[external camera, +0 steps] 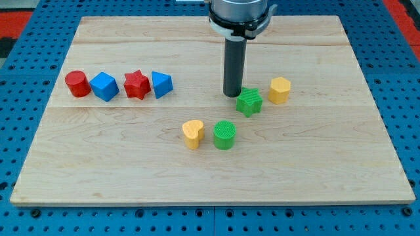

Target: Slide the green star closer to the yellow heart

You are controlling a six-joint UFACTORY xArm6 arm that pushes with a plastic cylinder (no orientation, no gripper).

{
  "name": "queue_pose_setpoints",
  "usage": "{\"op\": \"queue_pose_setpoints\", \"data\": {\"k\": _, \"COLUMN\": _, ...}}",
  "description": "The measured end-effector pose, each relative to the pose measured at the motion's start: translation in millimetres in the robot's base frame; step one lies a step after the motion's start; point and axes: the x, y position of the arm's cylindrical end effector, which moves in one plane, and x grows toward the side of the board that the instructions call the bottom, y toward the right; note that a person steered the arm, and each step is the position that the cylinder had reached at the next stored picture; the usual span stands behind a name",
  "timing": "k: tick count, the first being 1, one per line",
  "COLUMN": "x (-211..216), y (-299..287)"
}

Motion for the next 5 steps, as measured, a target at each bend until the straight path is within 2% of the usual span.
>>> {"op": "queue_pose_setpoints", "data": {"k": 1, "x": -12, "y": 45}}
{"op": "queue_pose_setpoints", "data": {"k": 2, "x": 4, "y": 65}}
{"op": "queue_pose_setpoints", "data": {"k": 5, "x": 43, "y": -32}}
